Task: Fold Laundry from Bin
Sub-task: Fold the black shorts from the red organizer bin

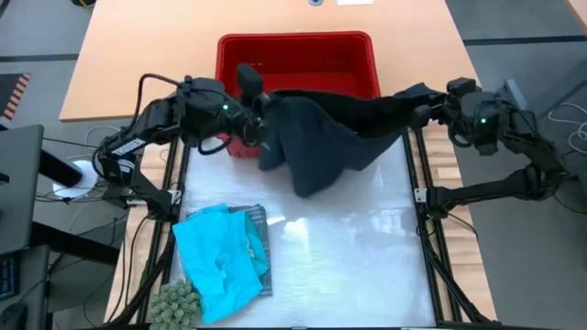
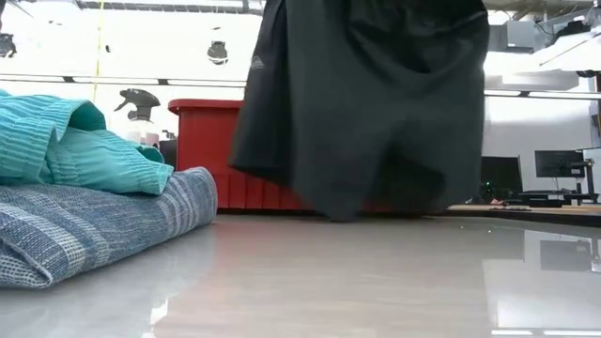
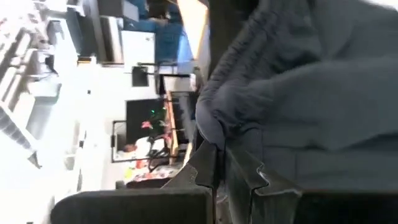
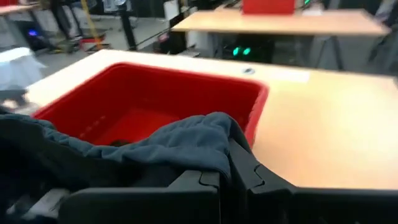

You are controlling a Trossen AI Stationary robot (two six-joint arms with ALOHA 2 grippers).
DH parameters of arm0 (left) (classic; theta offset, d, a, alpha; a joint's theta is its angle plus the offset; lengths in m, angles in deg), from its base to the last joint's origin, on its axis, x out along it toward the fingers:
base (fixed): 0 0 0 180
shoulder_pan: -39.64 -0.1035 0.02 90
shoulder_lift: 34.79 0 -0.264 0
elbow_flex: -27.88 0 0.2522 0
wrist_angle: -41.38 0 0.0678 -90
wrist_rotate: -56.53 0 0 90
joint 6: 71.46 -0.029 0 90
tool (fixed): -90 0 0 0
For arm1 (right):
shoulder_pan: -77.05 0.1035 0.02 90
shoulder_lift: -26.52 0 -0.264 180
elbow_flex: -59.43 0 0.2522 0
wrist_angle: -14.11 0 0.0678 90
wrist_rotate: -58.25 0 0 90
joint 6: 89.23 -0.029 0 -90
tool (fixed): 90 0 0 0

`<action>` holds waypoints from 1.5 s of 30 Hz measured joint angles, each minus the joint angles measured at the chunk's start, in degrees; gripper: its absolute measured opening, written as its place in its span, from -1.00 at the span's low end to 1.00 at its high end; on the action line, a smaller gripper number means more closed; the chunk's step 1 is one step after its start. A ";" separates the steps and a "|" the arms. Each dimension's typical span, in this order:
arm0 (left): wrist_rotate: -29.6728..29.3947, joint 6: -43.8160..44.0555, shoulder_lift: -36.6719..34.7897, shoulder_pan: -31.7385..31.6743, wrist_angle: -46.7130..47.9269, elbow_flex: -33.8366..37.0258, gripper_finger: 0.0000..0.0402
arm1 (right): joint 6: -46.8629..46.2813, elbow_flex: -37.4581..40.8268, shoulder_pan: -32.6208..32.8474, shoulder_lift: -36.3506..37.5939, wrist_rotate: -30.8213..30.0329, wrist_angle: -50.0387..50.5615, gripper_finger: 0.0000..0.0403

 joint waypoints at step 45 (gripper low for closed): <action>43.57 58.24 1.18 29.45 -21.81 45.92 -0.49 | -63.58 32.11 70.58 -20.55 40.77 13.67 0.05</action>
